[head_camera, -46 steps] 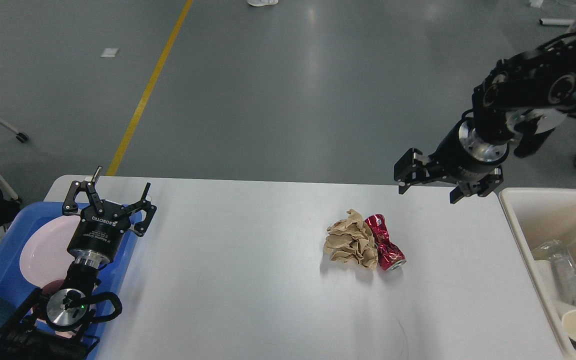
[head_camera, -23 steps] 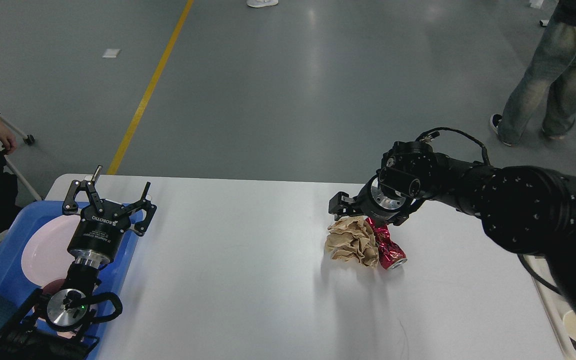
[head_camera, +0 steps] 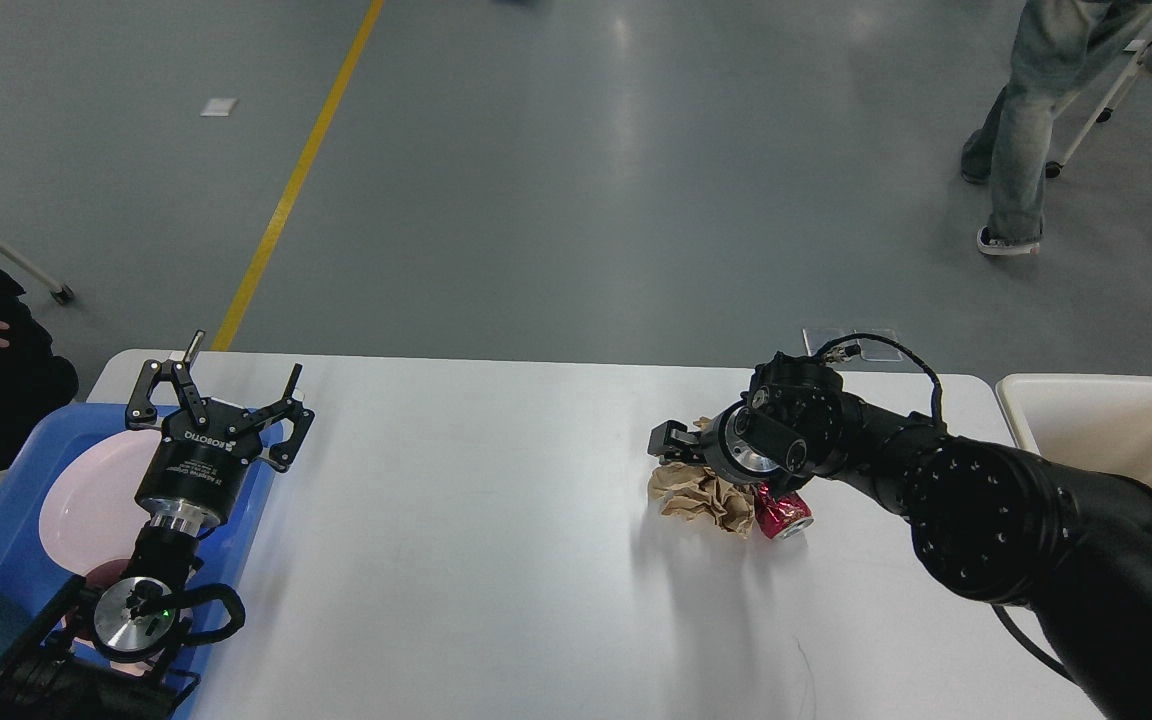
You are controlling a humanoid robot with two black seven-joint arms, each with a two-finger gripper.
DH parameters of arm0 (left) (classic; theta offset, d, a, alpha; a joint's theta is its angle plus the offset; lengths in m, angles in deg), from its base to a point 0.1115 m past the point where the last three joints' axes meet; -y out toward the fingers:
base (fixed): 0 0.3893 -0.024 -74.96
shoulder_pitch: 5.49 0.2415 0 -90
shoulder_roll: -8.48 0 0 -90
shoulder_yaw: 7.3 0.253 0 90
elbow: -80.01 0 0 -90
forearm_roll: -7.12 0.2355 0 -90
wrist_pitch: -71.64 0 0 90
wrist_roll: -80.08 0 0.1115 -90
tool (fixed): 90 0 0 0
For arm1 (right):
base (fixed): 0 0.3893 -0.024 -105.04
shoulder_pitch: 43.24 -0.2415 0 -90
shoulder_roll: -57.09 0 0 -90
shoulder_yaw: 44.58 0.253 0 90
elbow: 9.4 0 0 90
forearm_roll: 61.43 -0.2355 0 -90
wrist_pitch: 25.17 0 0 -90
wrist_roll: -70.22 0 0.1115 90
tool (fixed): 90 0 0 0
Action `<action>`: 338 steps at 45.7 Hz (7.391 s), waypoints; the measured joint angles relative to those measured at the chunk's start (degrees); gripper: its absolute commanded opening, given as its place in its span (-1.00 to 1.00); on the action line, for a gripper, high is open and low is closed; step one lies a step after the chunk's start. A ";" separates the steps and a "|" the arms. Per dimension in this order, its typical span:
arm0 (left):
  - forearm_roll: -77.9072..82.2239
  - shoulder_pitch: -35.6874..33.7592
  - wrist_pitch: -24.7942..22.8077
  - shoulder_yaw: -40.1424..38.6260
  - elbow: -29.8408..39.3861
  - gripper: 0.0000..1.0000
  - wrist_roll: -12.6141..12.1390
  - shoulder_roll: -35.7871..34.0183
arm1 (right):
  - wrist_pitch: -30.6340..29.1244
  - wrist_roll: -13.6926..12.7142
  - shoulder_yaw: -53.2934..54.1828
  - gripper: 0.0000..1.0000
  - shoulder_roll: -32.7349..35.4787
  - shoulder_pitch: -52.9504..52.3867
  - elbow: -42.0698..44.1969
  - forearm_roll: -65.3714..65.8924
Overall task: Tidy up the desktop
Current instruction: 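Lower the right gripper and grasp the tan paper, then lift the tan paper, carry it into the beige bin, release, then withdraw the right gripper inside the beige bin, then raise the right gripper out of the bin toward the red can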
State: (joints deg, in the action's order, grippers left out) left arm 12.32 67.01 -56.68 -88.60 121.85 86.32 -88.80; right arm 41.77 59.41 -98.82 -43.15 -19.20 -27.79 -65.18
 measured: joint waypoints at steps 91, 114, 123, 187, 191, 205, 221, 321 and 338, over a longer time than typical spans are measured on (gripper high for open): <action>-0.02 0.10 0.08 0.00 0.00 0.93 0.00 -0.08 | -21.24 13.43 -35.77 -1.00 24.88 -74.37 -70.95 -1.81; -0.02 0.06 0.09 0.00 0.00 0.93 0.00 -0.02 | -16.17 13.38 -39.63 -1.00 30.11 -72.99 -70.75 -2.73; -0.02 0.04 0.08 0.00 0.00 0.93 0.00 -0.02 | -8.56 12.74 -42.47 -1.00 42.00 -60.36 -60.41 -2.10; -0.02 0.03 0.08 0.00 0.00 0.93 0.00 -0.02 | 19.50 6.67 0.12 0.82 32.18 33.97 14.88 -3.37; -0.02 0.03 0.08 0.00 0.00 0.93 0.00 -0.02 | 22.37 6.83 0.11 1.00 32.04 33.97 14.89 -3.38; -0.02 0.03 0.08 0.00 0.00 0.93 0.00 -0.02 | 25.24 7.19 -0.07 1.00 30.99 33.93 14.34 -3.21; -0.02 0.03 0.08 0.00 0.00 0.93 0.00 -0.02 | 24.10 7.16 -0.27 1.00 31.70 31.78 13.67 -2.83; -0.02 0.05 0.08 0.00 0.00 0.93 0.00 -0.02 | -19.01 4.33 -14.78 1.00 30.68 -68.97 -69.34 8.86; 0.01 0.07 0.24 0.00 0.00 0.93 0.00 -0.02 | -19.30 4.31 -15.45 1.00 31.82 -68.69 -69.77 8.85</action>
State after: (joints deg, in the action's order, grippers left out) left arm 12.33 67.08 -56.44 -88.60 121.85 86.32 -88.82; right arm 22.47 63.71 -114.27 -11.33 -87.89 -97.55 -56.33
